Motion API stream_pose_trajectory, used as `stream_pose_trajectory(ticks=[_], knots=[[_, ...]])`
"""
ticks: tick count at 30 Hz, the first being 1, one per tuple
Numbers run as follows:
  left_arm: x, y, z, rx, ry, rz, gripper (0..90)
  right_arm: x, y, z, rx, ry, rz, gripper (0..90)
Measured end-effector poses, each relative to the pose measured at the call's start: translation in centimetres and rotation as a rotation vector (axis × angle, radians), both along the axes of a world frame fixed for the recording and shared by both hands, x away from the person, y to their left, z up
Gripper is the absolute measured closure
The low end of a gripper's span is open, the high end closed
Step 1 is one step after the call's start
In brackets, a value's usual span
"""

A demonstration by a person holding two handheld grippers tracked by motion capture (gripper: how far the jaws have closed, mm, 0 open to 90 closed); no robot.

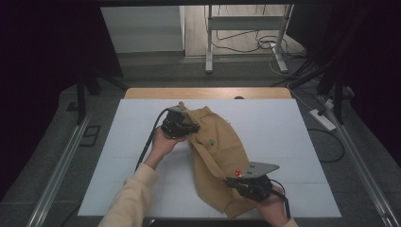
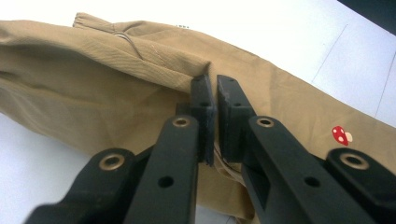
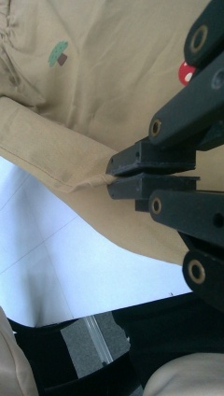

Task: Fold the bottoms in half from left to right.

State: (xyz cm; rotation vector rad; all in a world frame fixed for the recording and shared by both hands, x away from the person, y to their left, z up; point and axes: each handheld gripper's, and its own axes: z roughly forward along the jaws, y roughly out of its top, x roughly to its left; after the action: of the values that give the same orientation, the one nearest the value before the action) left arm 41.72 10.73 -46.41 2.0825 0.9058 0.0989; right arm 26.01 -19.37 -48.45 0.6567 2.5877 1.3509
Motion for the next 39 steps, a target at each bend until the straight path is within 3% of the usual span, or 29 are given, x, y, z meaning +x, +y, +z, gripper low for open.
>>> stream_pose_trajectory(ticks=[24,39], knots=[[0.5,-1.3,-0.5,0.021,0.01,-0.01,85.6,0.4,-0.9,-0.6,-0.055,0.034,-0.037,87.1],[1.0,-3.5,-0.4,0.028,0.013,-0.039,85.5,-0.5,-2.9,0.2,-0.031,0.027,-0.092,87.1]])
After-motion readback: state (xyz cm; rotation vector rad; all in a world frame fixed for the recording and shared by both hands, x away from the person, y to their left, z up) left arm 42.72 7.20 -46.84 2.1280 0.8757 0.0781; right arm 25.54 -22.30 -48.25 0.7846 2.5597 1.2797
